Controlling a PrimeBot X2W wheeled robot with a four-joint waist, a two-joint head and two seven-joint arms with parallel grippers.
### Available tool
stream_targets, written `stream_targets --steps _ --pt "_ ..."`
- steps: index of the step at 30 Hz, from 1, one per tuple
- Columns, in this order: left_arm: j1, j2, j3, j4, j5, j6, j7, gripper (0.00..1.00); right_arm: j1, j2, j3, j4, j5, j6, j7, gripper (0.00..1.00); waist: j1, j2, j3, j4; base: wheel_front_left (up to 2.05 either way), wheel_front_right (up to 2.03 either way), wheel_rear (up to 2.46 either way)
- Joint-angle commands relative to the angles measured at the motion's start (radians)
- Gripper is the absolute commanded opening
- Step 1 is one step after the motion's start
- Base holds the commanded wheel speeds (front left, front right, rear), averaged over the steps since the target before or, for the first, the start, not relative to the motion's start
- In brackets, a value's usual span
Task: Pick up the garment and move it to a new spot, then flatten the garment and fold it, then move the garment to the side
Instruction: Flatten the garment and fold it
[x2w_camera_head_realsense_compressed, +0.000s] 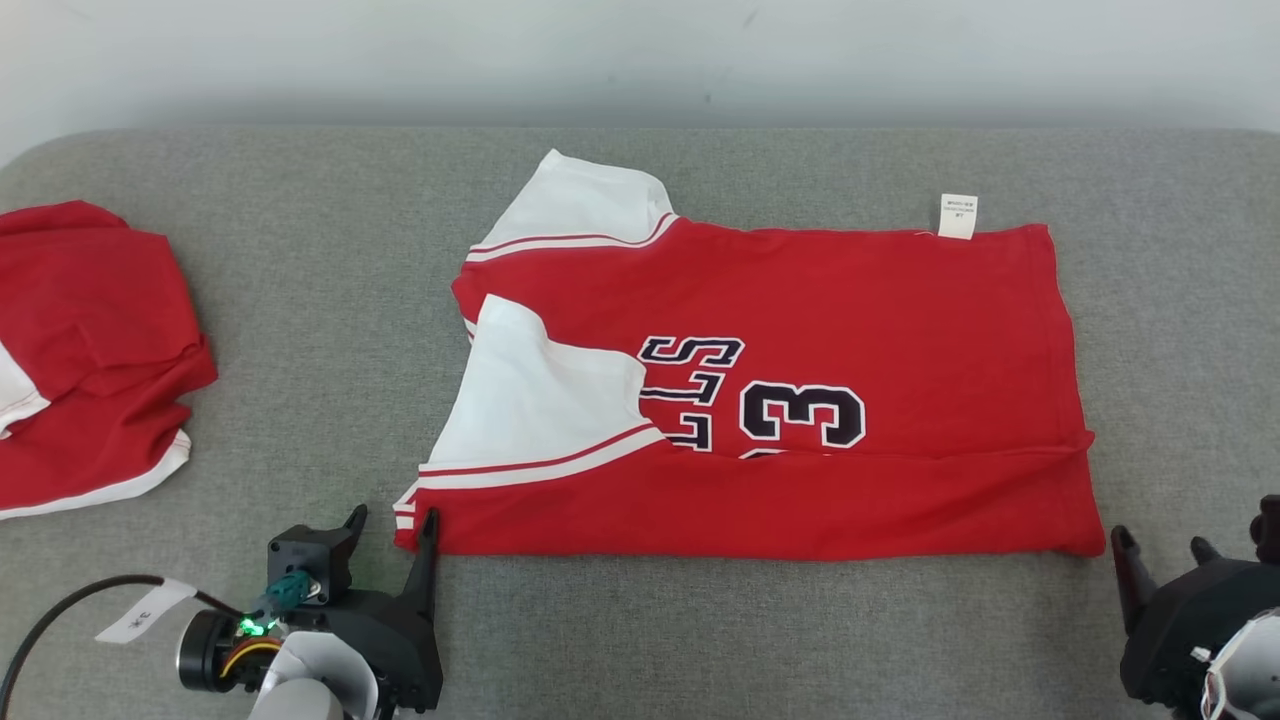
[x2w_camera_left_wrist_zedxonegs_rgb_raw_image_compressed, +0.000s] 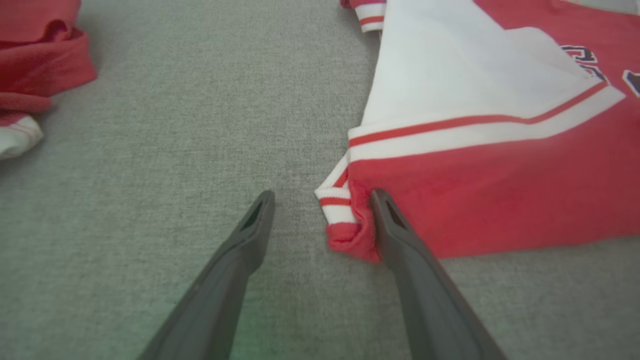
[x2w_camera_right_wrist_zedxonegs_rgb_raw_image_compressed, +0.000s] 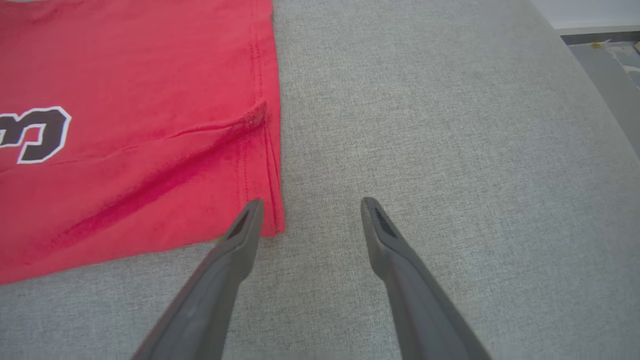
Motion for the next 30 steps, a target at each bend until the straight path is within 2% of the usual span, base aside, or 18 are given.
stream_targets --steps 1,5,6,8,9,15,21,30 --pt "0.004 -0.003 -0.001 0.013 -0.013 -0.004 0.010 1.00 0.005 0.007 0.004 0.000 -0.004 -0.002 0.004 1.00 0.0001 0.0000 0.001 -0.003 0.00 0.00 0.00" --pt "-0.015 -0.025 0.004 0.056 -0.041 -0.010 0.048 1.00 0.004 0.019 0.005 -0.005 -0.006 -0.002 0.017 1.00 0.0001 0.0000 0.004 -0.010 0.00 0.00 0.00" --pt "-0.018 -0.028 0.006 0.067 -0.048 -0.005 0.061 0.80 0.006 0.020 0.002 -0.006 -0.010 -0.002 0.024 1.00 0.0001 0.0000 0.006 -0.013 0.00 0.00 0.00" --pt "-0.026 -0.033 0.008 0.077 -0.053 0.002 0.069 0.04 0.011 0.022 -0.010 -0.013 -0.025 -0.002 0.034 1.00 0.0001 0.0000 0.012 -0.016 0.00 0.00 0.00" --pt "-0.026 -0.034 0.004 0.080 -0.052 0.003 0.075 0.00 0.014 0.023 -0.016 -0.019 -0.040 -0.002 0.041 1.00 0.0001 0.0000 0.017 -0.017 0.00 0.00 0.00" --pt "-0.029 -0.050 -0.003 0.087 -0.060 0.007 0.062 0.00 0.009 0.027 -0.029 -0.024 -0.069 -0.002 0.021 1.00 0.0001 0.0000 0.044 -0.015 0.00 0.00 0.00" --pt "-0.034 -0.066 -0.011 0.101 -0.071 0.002 0.044 0.00 -0.024 0.028 -0.003 0.028 -0.054 -0.002 -0.018 1.00 0.0001 0.0000 0.058 -0.008 0.00 0.00 0.00" --pt "-0.060 -0.064 -0.021 0.116 -0.077 -0.006 0.030 0.00 -0.094 0.028 0.031 0.110 -0.086 -0.002 -0.012 1.00 0.0001 0.0000 0.078 -0.001 0.00 0.00 0.00"
